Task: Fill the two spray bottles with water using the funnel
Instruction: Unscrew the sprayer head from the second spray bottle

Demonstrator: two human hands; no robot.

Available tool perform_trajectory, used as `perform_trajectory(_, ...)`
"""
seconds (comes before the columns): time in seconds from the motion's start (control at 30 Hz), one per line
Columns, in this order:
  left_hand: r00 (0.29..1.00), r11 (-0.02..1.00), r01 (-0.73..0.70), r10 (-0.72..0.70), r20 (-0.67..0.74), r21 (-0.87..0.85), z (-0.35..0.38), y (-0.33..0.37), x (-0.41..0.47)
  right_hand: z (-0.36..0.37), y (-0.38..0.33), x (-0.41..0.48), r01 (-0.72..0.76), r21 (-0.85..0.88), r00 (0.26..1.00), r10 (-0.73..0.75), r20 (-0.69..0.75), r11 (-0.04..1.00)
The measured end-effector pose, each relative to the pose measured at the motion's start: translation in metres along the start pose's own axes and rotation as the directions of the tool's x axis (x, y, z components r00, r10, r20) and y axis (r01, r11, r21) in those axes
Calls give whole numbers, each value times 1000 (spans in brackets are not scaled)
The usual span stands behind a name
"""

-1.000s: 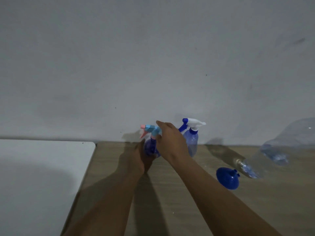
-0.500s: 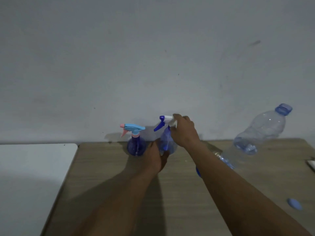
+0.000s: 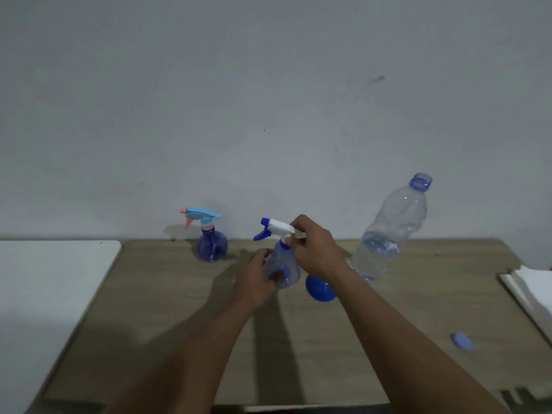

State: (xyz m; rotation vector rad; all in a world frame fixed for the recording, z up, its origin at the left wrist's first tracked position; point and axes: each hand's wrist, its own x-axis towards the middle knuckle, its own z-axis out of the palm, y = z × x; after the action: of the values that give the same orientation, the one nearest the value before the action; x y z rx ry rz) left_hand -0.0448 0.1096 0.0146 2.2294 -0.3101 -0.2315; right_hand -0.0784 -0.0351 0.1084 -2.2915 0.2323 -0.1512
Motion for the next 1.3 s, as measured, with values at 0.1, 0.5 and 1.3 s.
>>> perform_trajectory(0.1, 1000, 996, 10, -9, 13, -90, 8, 15, -35, -20, 5, -28, 25, -32, 999, -24, 49, 999)
perform_trajectory(0.5, 999, 987, 30, -23, 44, -156, 70, 50, -143, -56, 61, -126, 46, 36, 996, -49, 80, 998)
perform_trajectory(1.3, 993, 970, 115, -115, 12, -213, 110, 55, -135, -4, 104, -147, 27, 461, 966, 95, -240, 887)
